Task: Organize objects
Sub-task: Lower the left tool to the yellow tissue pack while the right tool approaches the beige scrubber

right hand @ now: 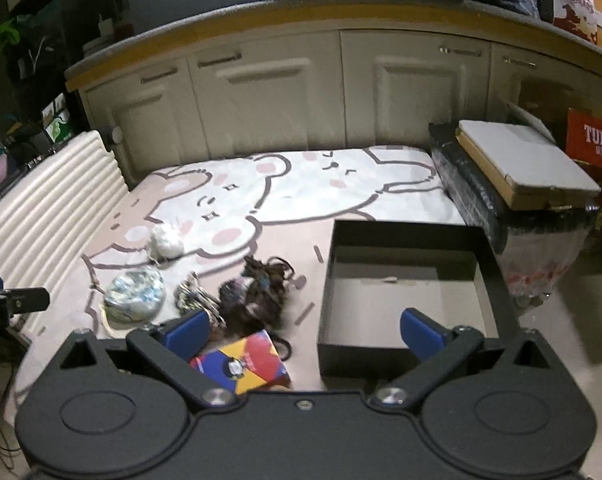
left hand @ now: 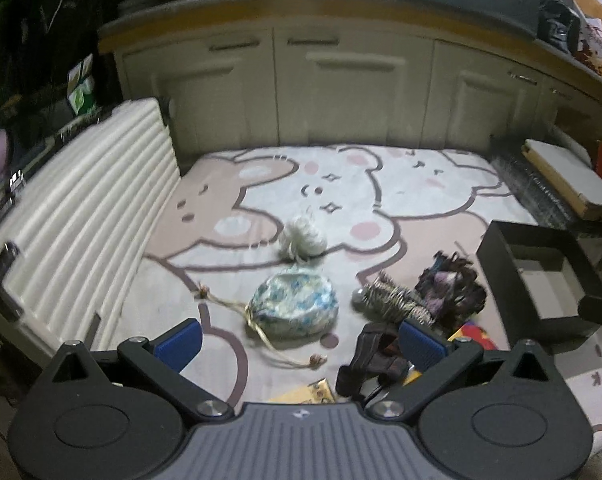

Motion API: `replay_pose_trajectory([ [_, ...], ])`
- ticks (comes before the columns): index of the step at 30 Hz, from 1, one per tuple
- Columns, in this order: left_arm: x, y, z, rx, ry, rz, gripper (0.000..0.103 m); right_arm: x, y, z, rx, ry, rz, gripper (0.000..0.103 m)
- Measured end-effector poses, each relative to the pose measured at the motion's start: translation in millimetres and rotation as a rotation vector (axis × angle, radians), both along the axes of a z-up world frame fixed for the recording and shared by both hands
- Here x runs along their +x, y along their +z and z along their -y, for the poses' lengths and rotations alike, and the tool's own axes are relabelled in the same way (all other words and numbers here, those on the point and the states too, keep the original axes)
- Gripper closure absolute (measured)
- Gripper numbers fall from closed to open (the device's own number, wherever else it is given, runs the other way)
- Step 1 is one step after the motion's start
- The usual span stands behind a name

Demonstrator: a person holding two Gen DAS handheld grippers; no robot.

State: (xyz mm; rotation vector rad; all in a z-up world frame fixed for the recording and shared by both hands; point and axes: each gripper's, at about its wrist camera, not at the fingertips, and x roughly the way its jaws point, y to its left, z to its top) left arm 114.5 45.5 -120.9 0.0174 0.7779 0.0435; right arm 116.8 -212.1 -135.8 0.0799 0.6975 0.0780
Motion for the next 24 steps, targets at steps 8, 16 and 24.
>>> replay_pose_trajectory([
  [8,-7.4,-52.5,-19.5,0.004,0.027,-0.011,0.0,-5.8,-56.5,3.7,-0.008,0.036,0.0,0.0],
  [16,-22.0,-104.0,-26.9,-0.006,-0.013,-0.069,0.0,-12.7,-104.3,-10.0,-0.113,0.037,-0.043,0.0],
  [24,-22.4,-126.2,-18.6,-0.033,-0.034,-0.077,0.0,-20.6,-121.4,-19.0,-0.155,0.122,0.049,0.0],
])
